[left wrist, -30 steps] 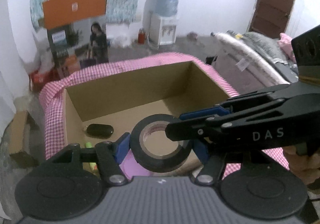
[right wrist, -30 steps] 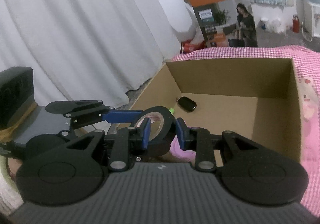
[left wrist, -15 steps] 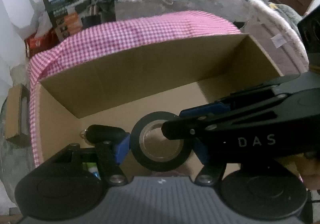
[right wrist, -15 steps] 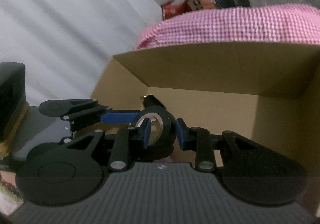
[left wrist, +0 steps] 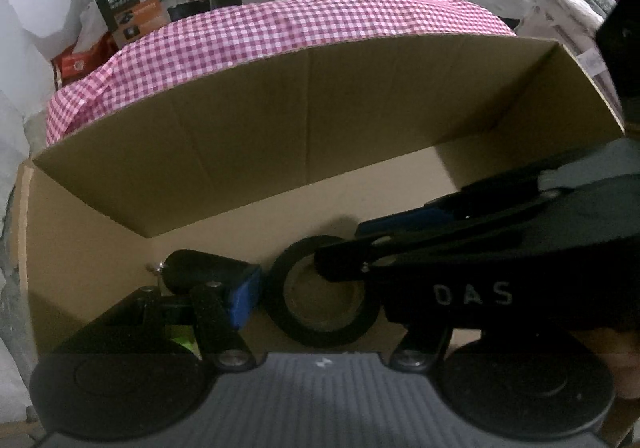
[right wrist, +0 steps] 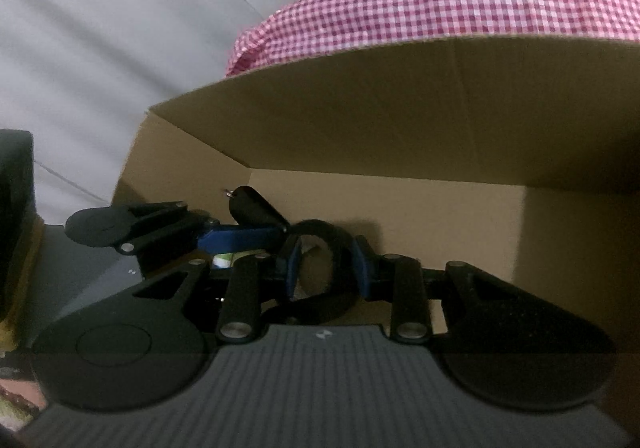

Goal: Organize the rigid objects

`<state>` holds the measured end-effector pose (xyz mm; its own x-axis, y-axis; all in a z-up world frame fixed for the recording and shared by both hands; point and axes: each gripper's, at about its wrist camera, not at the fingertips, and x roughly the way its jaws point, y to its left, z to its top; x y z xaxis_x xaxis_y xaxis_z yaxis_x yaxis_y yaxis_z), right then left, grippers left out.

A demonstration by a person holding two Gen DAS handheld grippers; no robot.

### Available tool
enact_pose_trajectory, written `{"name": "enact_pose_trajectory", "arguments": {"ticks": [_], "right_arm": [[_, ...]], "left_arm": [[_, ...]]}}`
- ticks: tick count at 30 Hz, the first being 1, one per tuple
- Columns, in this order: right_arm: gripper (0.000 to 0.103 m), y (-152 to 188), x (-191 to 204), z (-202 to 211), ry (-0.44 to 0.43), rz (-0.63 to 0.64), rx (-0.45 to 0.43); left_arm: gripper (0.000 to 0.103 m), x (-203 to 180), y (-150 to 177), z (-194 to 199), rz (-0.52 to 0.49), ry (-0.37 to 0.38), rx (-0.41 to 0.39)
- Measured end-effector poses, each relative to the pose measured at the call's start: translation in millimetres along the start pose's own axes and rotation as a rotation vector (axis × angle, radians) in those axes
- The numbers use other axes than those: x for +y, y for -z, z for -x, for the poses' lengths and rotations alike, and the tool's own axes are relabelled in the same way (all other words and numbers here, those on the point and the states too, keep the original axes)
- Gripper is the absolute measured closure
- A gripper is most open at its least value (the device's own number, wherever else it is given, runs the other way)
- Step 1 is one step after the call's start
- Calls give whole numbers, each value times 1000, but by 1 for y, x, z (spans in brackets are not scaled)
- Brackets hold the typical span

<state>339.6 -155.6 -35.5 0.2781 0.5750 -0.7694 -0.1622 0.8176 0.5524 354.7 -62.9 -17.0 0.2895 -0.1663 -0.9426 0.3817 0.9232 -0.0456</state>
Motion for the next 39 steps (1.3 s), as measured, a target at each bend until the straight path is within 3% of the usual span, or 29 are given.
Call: {"name": "enact_pose_trajectory", "arguments": {"ticks": [7, 11, 16, 19, 21, 31, 33, 39], "right_arm": [[71, 1, 3, 7, -17, 4, -26], [58, 4, 12, 27, -22, 31, -83], [49, 16, 29, 65, -27, 80, -169], [37, 30, 38, 97, -42, 102, -234], [27, 43, 44, 120, -57, 119, -284], [9, 152, 65, 241, -80, 198, -515], [1, 175, 69, 248, -59, 219, -533], [1, 239, 84, 232, 103, 247, -522]], "left_arm": [[26, -2, -1, 10, 4, -2, -32], [22, -6, 4, 29, -3, 0, -73], [17, -12, 16, 66, -31, -15, -148], [14, -16, 29, 96, -51, -33, -215], [13, -16, 40, 116, -51, -22, -256], [9, -24, 127, 193, -21, 115, -430], [9, -26, 148, 198, 8, 120, -459], [9, -32, 204, 187, 51, 135, -447]]}}
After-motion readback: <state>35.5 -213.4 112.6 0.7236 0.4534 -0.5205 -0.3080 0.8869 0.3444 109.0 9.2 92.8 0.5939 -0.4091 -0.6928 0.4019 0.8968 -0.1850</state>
